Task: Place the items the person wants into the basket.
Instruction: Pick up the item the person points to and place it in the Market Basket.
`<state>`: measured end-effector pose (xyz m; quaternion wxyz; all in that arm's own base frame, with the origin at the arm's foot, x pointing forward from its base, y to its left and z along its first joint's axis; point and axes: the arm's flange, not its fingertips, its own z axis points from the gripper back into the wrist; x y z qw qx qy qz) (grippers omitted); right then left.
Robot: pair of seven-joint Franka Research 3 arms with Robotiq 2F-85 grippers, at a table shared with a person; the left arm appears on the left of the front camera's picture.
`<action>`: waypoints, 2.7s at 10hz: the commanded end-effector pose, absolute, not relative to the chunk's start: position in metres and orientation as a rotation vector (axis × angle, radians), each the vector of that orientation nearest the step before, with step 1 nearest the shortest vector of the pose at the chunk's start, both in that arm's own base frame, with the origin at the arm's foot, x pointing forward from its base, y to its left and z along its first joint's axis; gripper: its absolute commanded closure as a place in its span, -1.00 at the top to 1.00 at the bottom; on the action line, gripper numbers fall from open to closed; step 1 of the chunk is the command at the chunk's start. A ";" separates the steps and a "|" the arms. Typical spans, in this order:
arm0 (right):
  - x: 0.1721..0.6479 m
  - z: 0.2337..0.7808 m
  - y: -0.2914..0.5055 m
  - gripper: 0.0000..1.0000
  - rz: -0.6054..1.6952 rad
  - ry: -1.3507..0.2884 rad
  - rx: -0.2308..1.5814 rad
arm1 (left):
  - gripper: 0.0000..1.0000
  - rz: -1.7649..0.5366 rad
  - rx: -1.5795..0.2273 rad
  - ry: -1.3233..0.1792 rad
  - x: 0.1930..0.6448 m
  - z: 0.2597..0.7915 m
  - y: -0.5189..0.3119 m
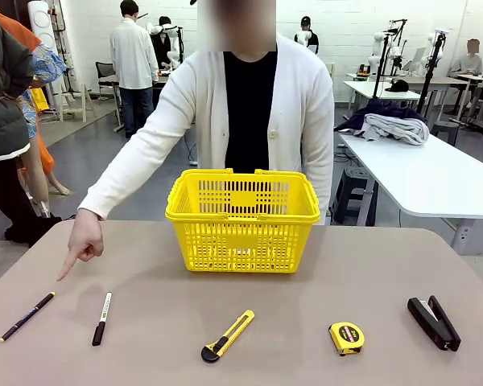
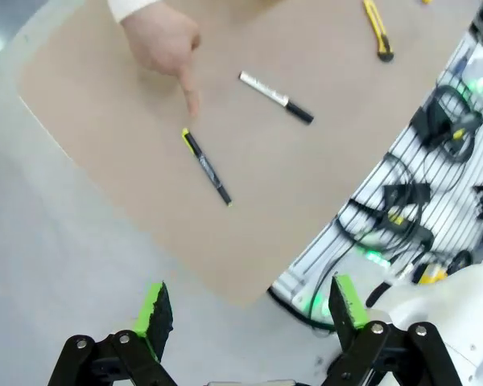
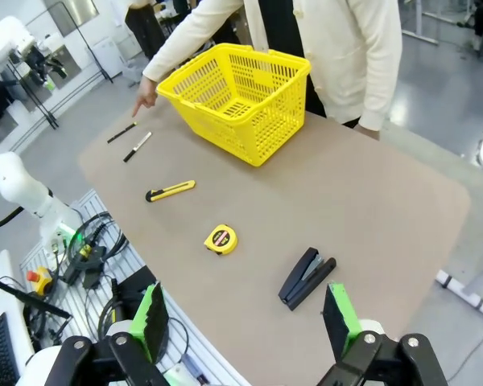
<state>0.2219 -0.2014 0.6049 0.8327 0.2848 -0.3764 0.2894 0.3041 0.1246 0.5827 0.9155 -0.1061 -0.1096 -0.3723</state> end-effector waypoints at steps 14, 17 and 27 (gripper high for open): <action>0.223 0.607 -0.202 1.00 0.626 -0.813 0.620 | 1.00 -0.765 0.083 -0.051 0.328 0.381 -0.002; 0.223 0.607 -0.202 1.00 0.626 -0.813 0.620 | 1.00 -0.787 0.048 -0.040 0.363 0.412 0.000; 0.223 0.607 -0.202 1.00 0.626 -0.813 0.620 | 1.00 -0.683 0.158 -0.068 0.350 0.348 -0.001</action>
